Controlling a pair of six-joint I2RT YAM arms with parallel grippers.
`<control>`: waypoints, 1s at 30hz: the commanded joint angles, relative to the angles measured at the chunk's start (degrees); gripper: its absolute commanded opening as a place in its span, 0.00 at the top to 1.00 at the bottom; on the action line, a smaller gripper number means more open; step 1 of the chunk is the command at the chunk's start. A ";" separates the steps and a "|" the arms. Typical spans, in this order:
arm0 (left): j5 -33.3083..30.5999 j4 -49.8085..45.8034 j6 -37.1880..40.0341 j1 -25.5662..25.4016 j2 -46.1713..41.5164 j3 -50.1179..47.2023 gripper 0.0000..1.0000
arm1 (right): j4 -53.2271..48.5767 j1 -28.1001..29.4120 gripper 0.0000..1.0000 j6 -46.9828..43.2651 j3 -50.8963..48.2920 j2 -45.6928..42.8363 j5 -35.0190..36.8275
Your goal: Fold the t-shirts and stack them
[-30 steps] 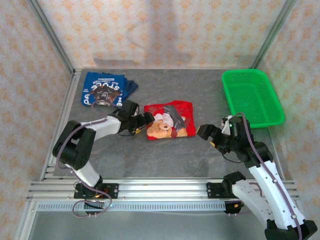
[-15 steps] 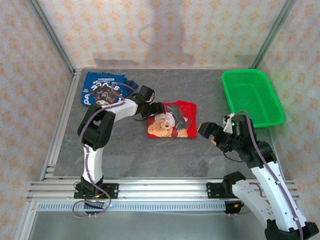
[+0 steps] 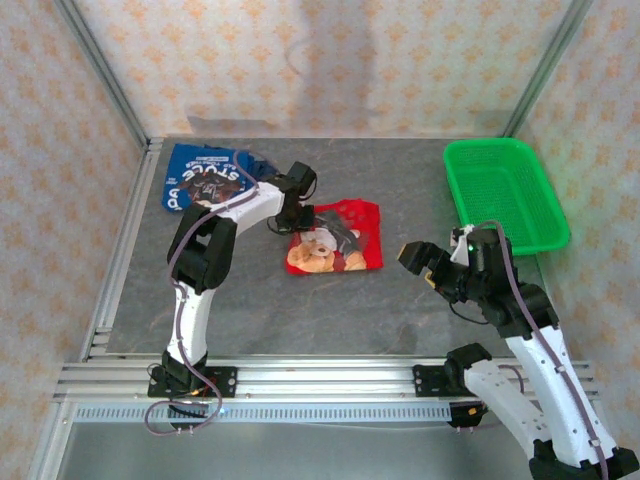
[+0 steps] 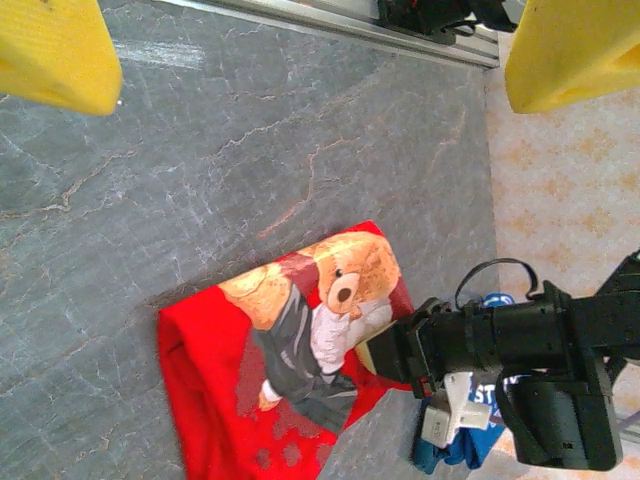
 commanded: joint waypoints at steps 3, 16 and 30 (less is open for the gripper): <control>-14.39 -13.66 12.54 0.21 -5.18 9.80 1.00 | 4.58 0.43 0.00 2.17 0.89 -0.66 0.64; -26.74 -22.46 26.33 1.32 -6.24 28.86 1.00 | 8.13 0.43 0.00 2.18 0.89 2.22 -0.06; -28.08 -24.01 34.83 7.61 -4.92 42.85 1.00 | 10.80 0.41 0.01 2.74 0.87 5.73 -1.91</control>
